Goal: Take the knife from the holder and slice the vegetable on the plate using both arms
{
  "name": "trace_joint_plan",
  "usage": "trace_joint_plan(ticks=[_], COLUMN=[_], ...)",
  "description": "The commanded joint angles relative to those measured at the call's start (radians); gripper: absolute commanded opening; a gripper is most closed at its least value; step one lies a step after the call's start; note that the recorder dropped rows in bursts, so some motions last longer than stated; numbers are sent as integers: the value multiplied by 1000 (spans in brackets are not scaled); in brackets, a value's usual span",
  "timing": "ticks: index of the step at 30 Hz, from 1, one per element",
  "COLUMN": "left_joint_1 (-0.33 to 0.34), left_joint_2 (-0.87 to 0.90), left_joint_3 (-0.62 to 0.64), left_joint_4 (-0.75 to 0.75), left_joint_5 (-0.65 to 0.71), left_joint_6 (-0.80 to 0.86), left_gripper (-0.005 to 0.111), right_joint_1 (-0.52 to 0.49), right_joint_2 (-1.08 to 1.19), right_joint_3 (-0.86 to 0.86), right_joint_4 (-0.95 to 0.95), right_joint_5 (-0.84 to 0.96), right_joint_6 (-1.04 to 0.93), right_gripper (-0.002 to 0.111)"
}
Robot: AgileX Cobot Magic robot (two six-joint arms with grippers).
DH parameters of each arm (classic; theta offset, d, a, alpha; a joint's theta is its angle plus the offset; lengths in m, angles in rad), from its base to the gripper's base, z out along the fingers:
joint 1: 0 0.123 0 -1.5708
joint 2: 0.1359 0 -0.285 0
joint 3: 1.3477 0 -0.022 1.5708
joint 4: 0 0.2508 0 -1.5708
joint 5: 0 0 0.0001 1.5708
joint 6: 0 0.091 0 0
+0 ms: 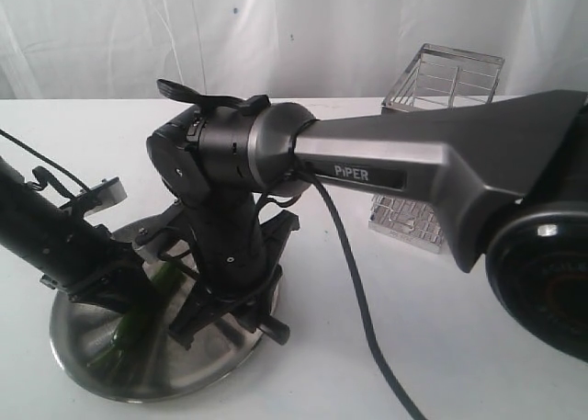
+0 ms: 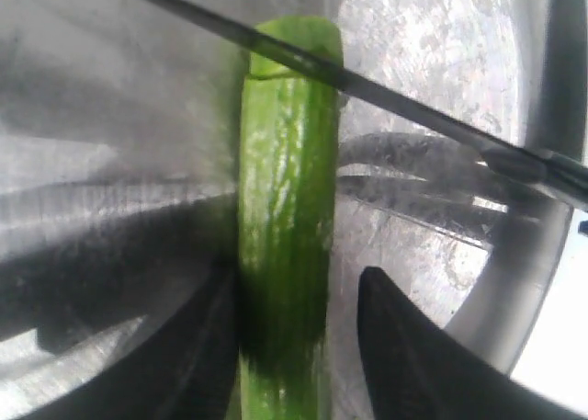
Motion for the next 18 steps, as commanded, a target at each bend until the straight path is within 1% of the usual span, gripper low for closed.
trace_joint_plan(ticks=[1, 10, 14, 18], left_joint_1=[-6, -6, -6, -6], left_joint_2=[-6, -12, -61, -131], left_joint_3=[2, 2, -12, -63], left_joint_4=[-54, -58, -54, 4], left_joint_5=[62, 82, 80, 85], left_joint_6=[13, 13, 13, -28], left_gripper=[47, 47, 47, 47], right_joint_1=[1, -2, -2, -2], right_joint_2=[28, 28, 32, 32], right_joint_3=[-2, -21, -21, -21], right_joint_4=[-29, -8, -5, -8], right_joint_5=[-19, -19, -19, -19], right_joint_6=[-11, -11, -11, -11], right_gripper=[1, 1, 1, 1])
